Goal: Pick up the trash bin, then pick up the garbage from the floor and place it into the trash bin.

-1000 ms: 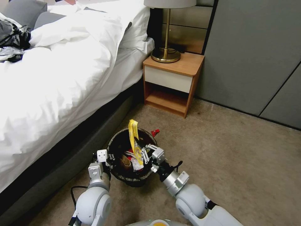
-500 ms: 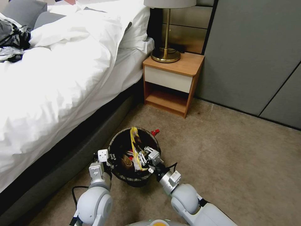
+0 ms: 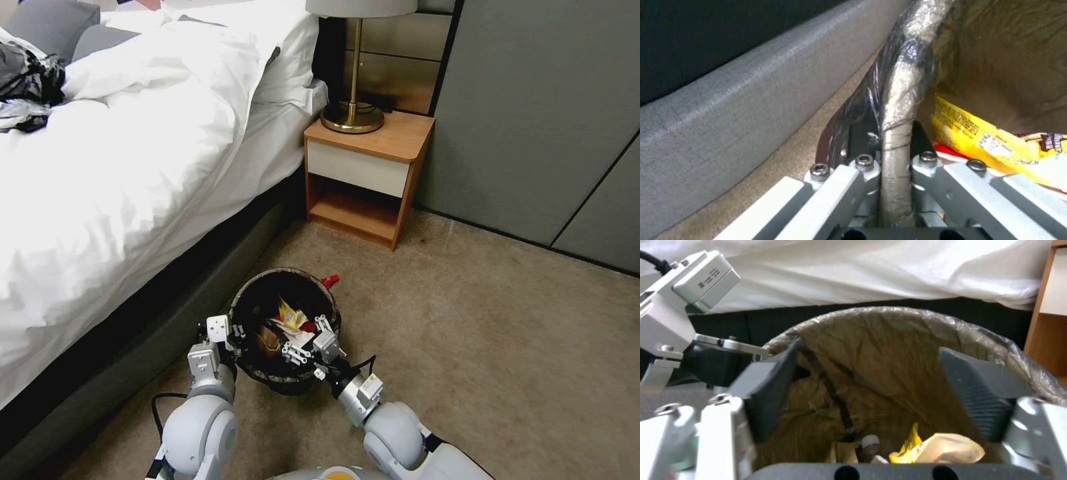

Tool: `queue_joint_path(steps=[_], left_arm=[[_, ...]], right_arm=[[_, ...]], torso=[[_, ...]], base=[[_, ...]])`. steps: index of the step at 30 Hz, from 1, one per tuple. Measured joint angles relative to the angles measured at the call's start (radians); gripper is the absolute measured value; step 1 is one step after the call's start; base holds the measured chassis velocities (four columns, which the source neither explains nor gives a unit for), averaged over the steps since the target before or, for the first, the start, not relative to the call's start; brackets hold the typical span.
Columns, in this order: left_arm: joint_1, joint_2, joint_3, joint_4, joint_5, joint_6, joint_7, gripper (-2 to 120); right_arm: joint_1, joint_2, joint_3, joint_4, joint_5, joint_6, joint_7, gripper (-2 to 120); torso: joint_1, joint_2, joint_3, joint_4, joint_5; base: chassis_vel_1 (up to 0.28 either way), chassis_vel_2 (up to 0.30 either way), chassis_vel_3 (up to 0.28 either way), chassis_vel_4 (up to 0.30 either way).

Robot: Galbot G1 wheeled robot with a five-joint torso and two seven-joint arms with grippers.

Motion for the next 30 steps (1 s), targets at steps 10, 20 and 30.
queue_joint_path(steps=[10,20,30], left_arm=[[0.002,0.005,-0.005,0.001,0.000,0.001,0.000,0],[-0.001,0.009,-0.014,0.012,-0.001,-0.001,0.000,0],[0.001,0.016,-0.028,0.010,-0.012,-0.002,0.000,0]], right_arm=[[-0.005,0.015,0.047,0.160,-0.057,0.010,0.072,100],[-0.124,0.039,0.191,0.343,-0.103,0.006,0.224,100],[-0.259,0.070,0.307,0.311,-0.133,0.101,0.241,100]], torso=[[0.000,0.000,0.000,0.0001,0.0000],[0.000,0.000,0.000,0.0001,0.0000],[0.000,0.000,0.000,0.0001,0.0000]], base=[[0.000,0.000,0.000,0.000],[0.000,0.000,0.000,0.000],[0.000,0.000,0.000,0.000]])
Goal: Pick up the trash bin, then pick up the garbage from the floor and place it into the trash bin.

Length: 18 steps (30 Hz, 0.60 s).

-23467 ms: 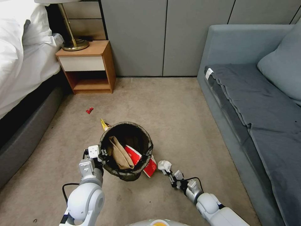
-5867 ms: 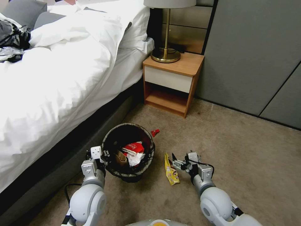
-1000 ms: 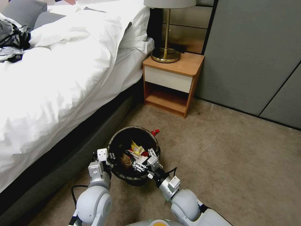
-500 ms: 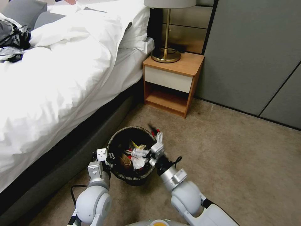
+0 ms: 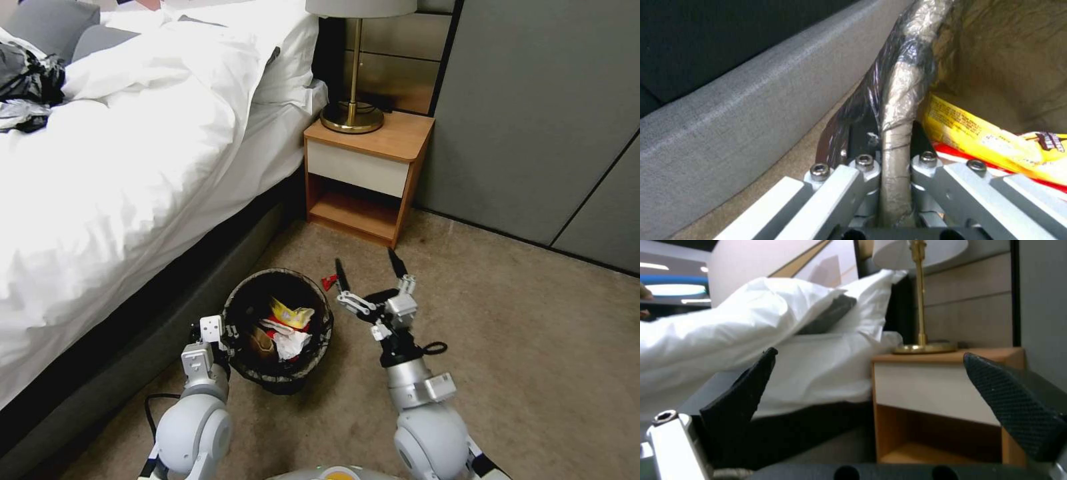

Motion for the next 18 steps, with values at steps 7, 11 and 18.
queue_joint_path(steps=[7,11,18], left_arm=[[0.000,0.003,-0.002,-0.007,-0.003,0.000,0.000,0],[0.000,0.003,-0.005,-0.011,-0.006,0.000,-0.001,0],[-0.002,0.003,-0.011,-0.013,-0.010,0.001,-0.002,0]], right_arm=[[-0.008,0.012,0.002,-0.047,-0.003,0.013,0.010,100],[0.004,0.021,0.000,-0.061,-0.004,0.002,0.016,100],[0.008,0.024,0.002,-0.078,-0.005,0.003,0.017,100]], torso=[[0.000,0.000,0.000,0.0000,-0.0002],[0.000,0.000,0.000,0.0001,0.0000],[0.000,0.000,0.000,0.0000,-0.0001]], base=[[0.000,0.000,0.000,0.000],[0.000,0.000,0.000,0.000],[0.000,0.000,0.000,0.000]])
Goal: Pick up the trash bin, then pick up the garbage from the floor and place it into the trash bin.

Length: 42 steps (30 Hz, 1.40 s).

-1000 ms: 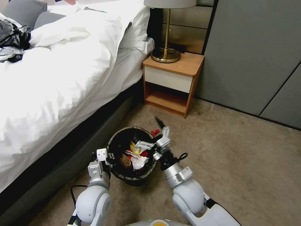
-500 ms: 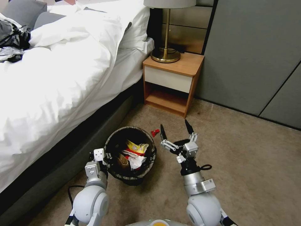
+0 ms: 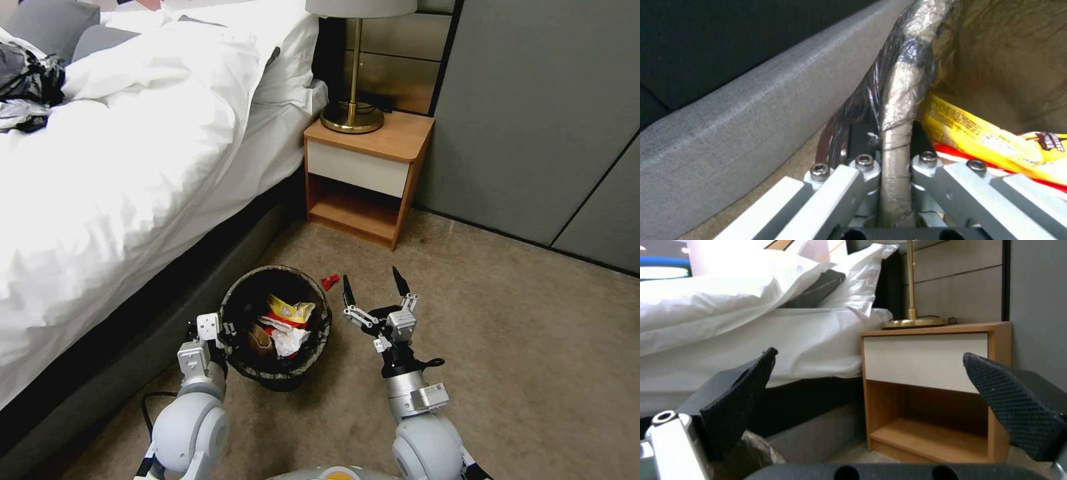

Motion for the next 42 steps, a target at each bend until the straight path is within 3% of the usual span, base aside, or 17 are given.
queue_joint_path(steps=[9,25,42], left_arm=[[0.000,-0.002,0.002,-0.003,0.000,0.001,0.000,0],[0.000,-0.004,0.002,-0.004,0.001,0.001,-0.002,0],[-0.003,-0.003,0.004,-0.002,0.000,0.001,-0.001,0]], right_arm=[[0.004,0.002,0.009,0.001,0.001,0.002,-0.003,100],[0.023,0.007,0.011,-0.011,-0.002,0.033,-0.017,100],[0.041,0.000,0.008,-0.025,-0.014,0.035,-0.021,100]], torso=[[0.000,0.000,0.000,0.0000,0.0000],[0.000,0.000,0.000,0.0001,0.0000],[0.000,0.000,0.000,0.0000,0.0000]], base=[[-0.017,0.015,0.016,-0.016],[-0.159,0.159,0.184,-0.172],[-0.007,0.010,0.000,-0.009]])
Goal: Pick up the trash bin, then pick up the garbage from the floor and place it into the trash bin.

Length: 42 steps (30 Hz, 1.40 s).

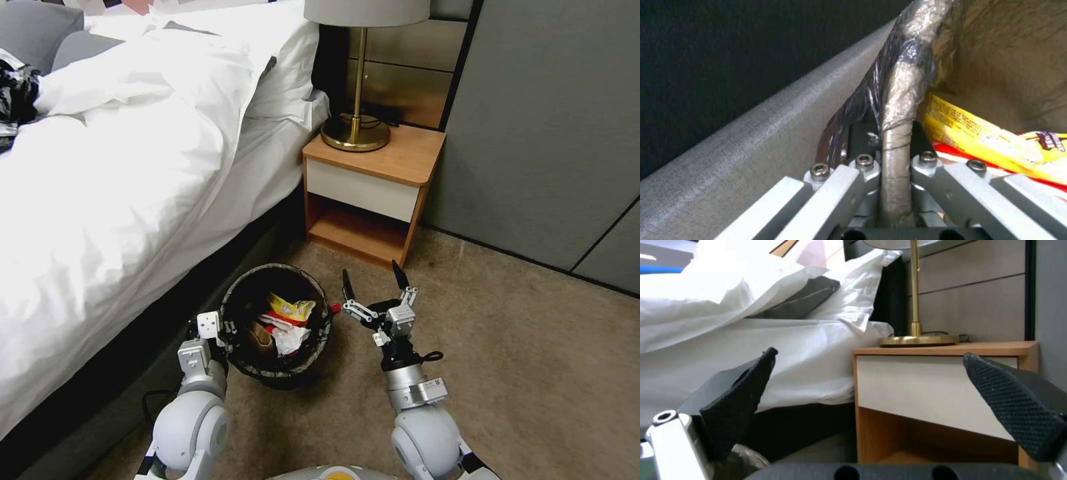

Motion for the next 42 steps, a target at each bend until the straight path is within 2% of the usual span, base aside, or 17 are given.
queue_joint_path(steps=[6,9,11,13,14,18,22,23,26,32,42], left_arm=[[0.000,0.007,-0.014,-0.007,-0.011,0.002,0.000,0],[-0.001,0.015,-0.027,-0.015,-0.022,0.005,0.000,0],[-0.001,0.016,-0.029,-0.016,-0.023,0.005,0.000,0],[0.002,0.019,-0.039,-0.020,-0.028,0.005,0.000,0],[0.003,0.019,-0.042,-0.022,-0.029,0.005,0.000,0],[0.004,0.020,-0.051,-0.027,-0.036,0.005,0.000,0],[0.009,0.023,-0.070,-0.030,-0.047,0.006,-0.002,0],[0.009,0.023,-0.070,-0.030,-0.047,0.006,-0.002,0],[0.012,0.024,-0.075,-0.030,-0.050,0.006,-0.003,0],[0.008,0.018,-0.074,-0.025,-0.049,0.006,-0.004,0],[0.016,0.011,-0.069,-0.025,-0.038,0.006,-0.008,0]], right_arm=[[0.024,-0.017,0.003,0.000,0.020,-0.056,0.015,100],[0.075,-0.032,0.007,-0.003,0.062,-0.123,0.035,100],[0.085,-0.034,0.006,-0.005,0.070,-0.134,0.038,100],[0.148,-0.053,-0.005,-0.025,0.119,-0.202,0.052,100],[0.175,-0.060,-0.014,-0.037,0.143,-0.228,0.057,100],[0.229,-0.074,-0.036,-0.063,0.197,-0.283,0.064,100],[0.325,-0.088,-0.089,-0.147,0.329,-0.390,0.076,100],[0.325,-0.088,-0.089,-0.147,0.329,-0.390,0.076,100],[0.378,-0.097,-0.139,-0.246,0.405,-0.456,0.067,100],[0.434,-0.103,-0.246,-0.380,0.464,-0.518,0.060,100],[0.529,-0.032,-0.393,-0.585,0.496,-0.570,0.062,100]], torso=[[0.000,0.000,0.000,0.0000,0.0000],[0.000,0.000,0.000,0.0000,0.0000],[0.000,0.000,0.000,0.0000,0.0000],[0.000,0.000,0.000,-0.0004,0.0000],[0.000,0.000,0.000,0.0002,0.0000],[0.000,0.000,0.000,0.0000,-0.0002],[0.000,0.000,0.000,0.0001,0.0000],[0.000,0.000,0.000,0.0001,0.0000],[0.000,0.000,0.000,0.0000,0.0000],[0.000,0.000,0.000,-0.0001,-0.0002],[0.000,0.000,0.000,0.0001,-0.0003]], base=[[0.000,0.000,0.000,0.000],[0.000,0.000,0.000,0.000],[0.000,0.000,0.000,0.000],[0.000,0.000,0.000,0.000],[0.000,0.000,0.000,0.000],[0.000,0.000,0.000,0.000],[0.000,0.000,0.000,0.000],[0.000,0.000,0.000,0.000],[0.000,0.000,0.000,0.000],[0.000,0.000,0.000,0.000],[0.000,0.000,0.000,0.000]])
